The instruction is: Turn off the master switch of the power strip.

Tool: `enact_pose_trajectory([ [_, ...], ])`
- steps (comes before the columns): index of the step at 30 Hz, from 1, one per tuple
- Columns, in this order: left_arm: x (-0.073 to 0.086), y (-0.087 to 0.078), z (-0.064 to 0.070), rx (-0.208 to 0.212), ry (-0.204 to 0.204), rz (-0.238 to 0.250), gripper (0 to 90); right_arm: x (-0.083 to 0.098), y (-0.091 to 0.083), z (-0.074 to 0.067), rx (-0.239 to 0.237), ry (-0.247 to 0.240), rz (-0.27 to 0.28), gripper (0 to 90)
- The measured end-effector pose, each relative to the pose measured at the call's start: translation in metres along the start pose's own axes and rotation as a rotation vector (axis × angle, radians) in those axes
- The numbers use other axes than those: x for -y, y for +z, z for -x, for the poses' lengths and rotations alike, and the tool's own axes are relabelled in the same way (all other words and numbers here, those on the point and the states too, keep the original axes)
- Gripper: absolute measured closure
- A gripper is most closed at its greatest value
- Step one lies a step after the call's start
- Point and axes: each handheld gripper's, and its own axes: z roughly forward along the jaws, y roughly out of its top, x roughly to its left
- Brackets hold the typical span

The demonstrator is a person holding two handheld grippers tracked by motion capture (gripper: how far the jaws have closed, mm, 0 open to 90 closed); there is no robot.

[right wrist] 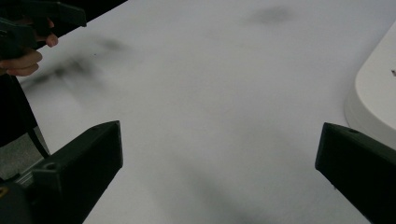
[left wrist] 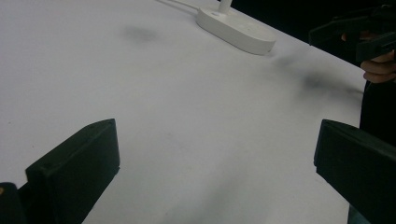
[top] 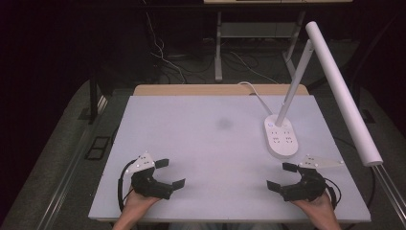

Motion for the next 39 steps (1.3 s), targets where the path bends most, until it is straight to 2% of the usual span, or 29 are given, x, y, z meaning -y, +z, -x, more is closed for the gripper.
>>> enact_pose_trajectory([
  [17, -0.0010, 0.0037, 0.0006, 0.010, 0.004, -0.008, 0.0, 0.0007, -0.0024, 0.0007, -0.005, 0.012, -0.009, 0.1],
  [30, -0.0005, 0.0025, 0.0004, 0.008, 0.004, -0.008, 0.0, -0.0042, -0.0020, -0.0014, 0.000, 0.010, -0.061, 0.2],
  [39, -0.0002, 0.0023, 0.0000, 0.007, 0.001, -0.007, 0.0, -0.0087, -0.0038, 0.0016, 0.011, 0.011, -0.069, 0.2],
])
